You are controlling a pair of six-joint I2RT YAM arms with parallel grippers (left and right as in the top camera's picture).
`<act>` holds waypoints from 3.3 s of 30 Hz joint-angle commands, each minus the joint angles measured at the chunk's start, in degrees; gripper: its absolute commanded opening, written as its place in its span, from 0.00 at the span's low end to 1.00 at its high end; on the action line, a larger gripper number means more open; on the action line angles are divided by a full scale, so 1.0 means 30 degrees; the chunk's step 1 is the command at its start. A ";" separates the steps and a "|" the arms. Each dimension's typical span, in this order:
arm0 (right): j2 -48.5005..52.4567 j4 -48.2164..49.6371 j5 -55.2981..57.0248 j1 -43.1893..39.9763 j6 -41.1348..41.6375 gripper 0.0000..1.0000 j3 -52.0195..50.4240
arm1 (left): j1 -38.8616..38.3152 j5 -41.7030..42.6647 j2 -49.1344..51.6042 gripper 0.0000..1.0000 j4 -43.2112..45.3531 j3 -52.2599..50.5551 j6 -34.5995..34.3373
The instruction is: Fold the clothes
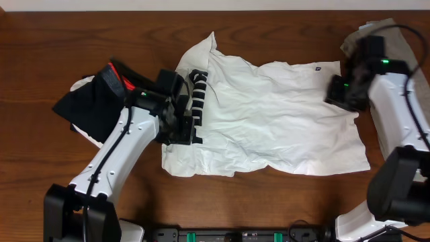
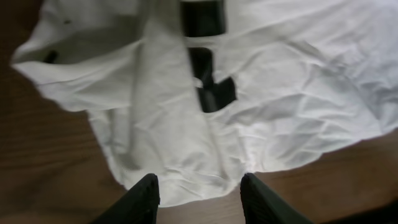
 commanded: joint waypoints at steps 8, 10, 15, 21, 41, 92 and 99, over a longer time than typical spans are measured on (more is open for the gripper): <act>-0.0335 -0.3665 -0.2914 -0.5115 -0.1785 0.45 -0.0036 | -0.0532 -0.0823 -0.3257 0.45 -0.4415 0.0612 0.0481; -0.0707 -0.4255 -0.3213 -0.5719 -0.2069 0.46 -0.0036 | -0.0532 -0.1821 -0.4881 0.45 -0.5807 0.0612 -0.0175; -0.2761 -0.5413 -0.3213 -0.6171 -0.2200 0.49 -0.0036 | -0.0539 -0.2069 -0.8371 0.45 -0.7176 0.0532 -0.2310; -0.6747 -0.6484 -0.3198 -0.6127 -0.2178 0.59 -0.0036 | -0.0532 -0.2040 -1.0768 0.53 -0.5909 -0.1858 -0.4648; -0.9267 -0.7788 -0.3971 -0.5129 -0.2353 0.66 -0.0036 | -0.0532 0.1093 -0.0845 0.72 0.3883 -0.7322 -0.9340; -0.9245 0.1049 -0.0248 -0.5122 0.3745 0.62 -1.5511 | 0.0780 -0.4721 -0.5537 0.06 0.0692 -0.1246 -0.6324; -0.9245 0.1734 0.1282 -0.5122 0.4036 0.63 -1.6167 | 0.0780 -0.4714 -0.5537 0.06 0.0707 -0.1246 -0.6331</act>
